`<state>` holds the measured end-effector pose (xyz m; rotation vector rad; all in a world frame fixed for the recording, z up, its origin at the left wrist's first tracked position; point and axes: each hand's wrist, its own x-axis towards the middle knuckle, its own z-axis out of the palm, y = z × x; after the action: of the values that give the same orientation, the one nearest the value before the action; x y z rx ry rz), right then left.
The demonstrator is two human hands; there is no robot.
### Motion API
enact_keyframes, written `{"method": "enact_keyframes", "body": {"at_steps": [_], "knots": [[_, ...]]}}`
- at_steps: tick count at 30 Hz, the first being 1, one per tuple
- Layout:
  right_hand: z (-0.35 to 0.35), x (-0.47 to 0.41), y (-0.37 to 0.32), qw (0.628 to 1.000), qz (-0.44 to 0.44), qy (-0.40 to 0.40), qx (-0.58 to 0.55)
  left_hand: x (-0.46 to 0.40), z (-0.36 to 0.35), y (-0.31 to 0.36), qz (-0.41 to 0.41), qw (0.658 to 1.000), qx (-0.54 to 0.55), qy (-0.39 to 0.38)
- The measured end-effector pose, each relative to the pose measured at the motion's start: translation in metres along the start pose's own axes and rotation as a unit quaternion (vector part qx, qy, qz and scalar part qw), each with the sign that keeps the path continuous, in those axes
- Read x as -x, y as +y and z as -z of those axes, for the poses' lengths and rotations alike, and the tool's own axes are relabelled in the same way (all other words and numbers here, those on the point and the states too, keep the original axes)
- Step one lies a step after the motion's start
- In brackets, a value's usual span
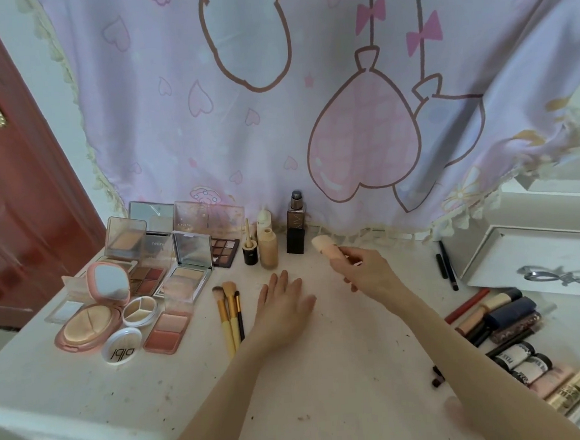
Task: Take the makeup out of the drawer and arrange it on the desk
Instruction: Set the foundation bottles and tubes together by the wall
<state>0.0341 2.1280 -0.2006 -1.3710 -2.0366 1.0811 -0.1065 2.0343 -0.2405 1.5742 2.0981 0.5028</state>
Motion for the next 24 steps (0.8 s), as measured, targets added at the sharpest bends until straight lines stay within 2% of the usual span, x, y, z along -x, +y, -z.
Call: {"method": "enact_keyframes", "body": {"at_steps": [2,3,4,6,8,10,13,16,18,19,21,22,24], "knots": [[0.010,0.007,-0.006,0.987,-0.022,-0.087,-0.137,0.000,0.014,0.006,0.011,0.975,0.221,0.027],[0.015,0.010,-0.008,0.970,-0.037,-0.139,-0.197,0.002,0.021,0.010,-0.006,0.955,0.293,0.053],[0.019,0.013,-0.011,0.949,-0.052,-0.192,-0.245,0.004,0.028,0.014,-0.037,0.945,0.312,0.086],[0.026,0.018,-0.018,0.911,-0.079,-0.270,-0.301,0.010,0.037,0.018,-0.119,0.948,0.243,0.169],[0.029,0.021,-0.023,0.885,-0.099,-0.307,-0.335,0.017,0.043,0.020,-0.185,0.939,0.168,0.236],[0.030,0.023,-0.025,0.868,-0.118,-0.320,-0.362,0.023,0.046,0.022,-0.215,0.933,0.146,0.249],[0.029,0.027,-0.027,0.865,-0.119,-0.324,-0.365,0.028,0.046,0.022,-0.228,0.927,0.143,0.260],[0.024,0.031,-0.028,0.884,-0.073,-0.302,-0.349,0.028,0.045,0.025,-0.201,0.914,0.219,0.275],[0.021,0.033,-0.029,0.932,-0.003,-0.241,-0.270,0.024,0.043,0.024,-0.124,0.919,0.291,0.235],[0.019,0.034,-0.030,0.959,0.040,-0.204,-0.195,0.022,0.042,0.021,-0.064,0.919,0.347,0.178],[0.014,0.033,-0.030,0.980,0.109,-0.154,-0.065,0.021,0.043,0.013,0.051,0.897,0.437,0.035],[0.010,0.033,-0.029,0.982,0.119,-0.144,-0.043,0.023,0.044,0.008,0.074,0.897,0.436,-0.003],[0.007,0.032,-0.028,0.984,0.078,-0.133,-0.087,0.024,0.047,0.003,0.053,0.923,0.381,-0.004]]}}
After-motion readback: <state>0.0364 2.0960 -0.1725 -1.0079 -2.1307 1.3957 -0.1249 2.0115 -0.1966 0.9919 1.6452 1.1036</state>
